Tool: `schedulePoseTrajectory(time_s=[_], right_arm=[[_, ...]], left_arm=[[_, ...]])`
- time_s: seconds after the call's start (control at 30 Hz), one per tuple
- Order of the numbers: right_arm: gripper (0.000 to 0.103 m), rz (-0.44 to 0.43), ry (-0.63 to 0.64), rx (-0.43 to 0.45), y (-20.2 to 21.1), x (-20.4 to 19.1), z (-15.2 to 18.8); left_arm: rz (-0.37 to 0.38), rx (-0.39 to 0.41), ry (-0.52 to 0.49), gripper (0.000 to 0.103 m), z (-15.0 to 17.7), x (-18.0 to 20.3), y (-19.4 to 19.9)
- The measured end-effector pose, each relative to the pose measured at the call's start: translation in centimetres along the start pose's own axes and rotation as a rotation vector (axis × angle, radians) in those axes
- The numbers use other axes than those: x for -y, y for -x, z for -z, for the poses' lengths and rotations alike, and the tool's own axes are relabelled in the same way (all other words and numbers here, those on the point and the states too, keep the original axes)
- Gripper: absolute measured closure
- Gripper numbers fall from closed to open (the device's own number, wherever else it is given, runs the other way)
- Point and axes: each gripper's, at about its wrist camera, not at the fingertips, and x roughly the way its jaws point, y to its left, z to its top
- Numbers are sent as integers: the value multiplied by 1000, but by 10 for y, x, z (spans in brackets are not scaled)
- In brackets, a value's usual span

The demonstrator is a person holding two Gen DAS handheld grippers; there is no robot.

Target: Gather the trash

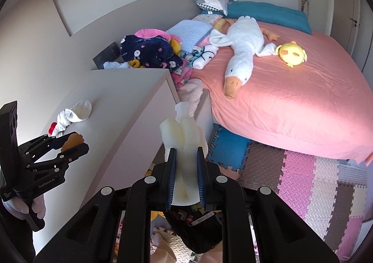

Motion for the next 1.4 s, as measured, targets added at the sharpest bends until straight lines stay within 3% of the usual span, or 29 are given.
schedulePoseTrajectory(time_s=[0.2, 0.27, 0.3, 0.33, 0.37, 0.4, 0.43, 0.83, 1.4], right_arm=[[84, 4, -24, -36, 3, 7, 17], [76, -13, -20, -58, 3, 8, 22], [62, -15, -24, -48, 7, 9, 25], [46, 1, -27, -33, 10, 9, 26], [39, 45, -24, -5, 16, 9, 28], [30, 75, -17, 18, 21, 10, 28], [28, 95, -12, 36, 24, 9, 28], [28, 84, -44, 49, 26, 18, 23], [28, 20, 39, 35, 5, -17, 12]], left_arm=[[42, -36, -54, 59, 5, 18, -10], [80, -55, -75, 58, 9, 25, -12], [102, -67, -84, 43, 10, 28, -13], [110, -76, -86, 15, 11, 29, -14], [100, -73, -84, 6, 13, 30, -12], [92, -58, -90, 6, 14, 31, -10], [92, -55, -97, 6, 15, 32, -10], [45, -62, -57, 6, 14, 19, -8], [-15, -67, 16, 6, 26, -12, 1]])
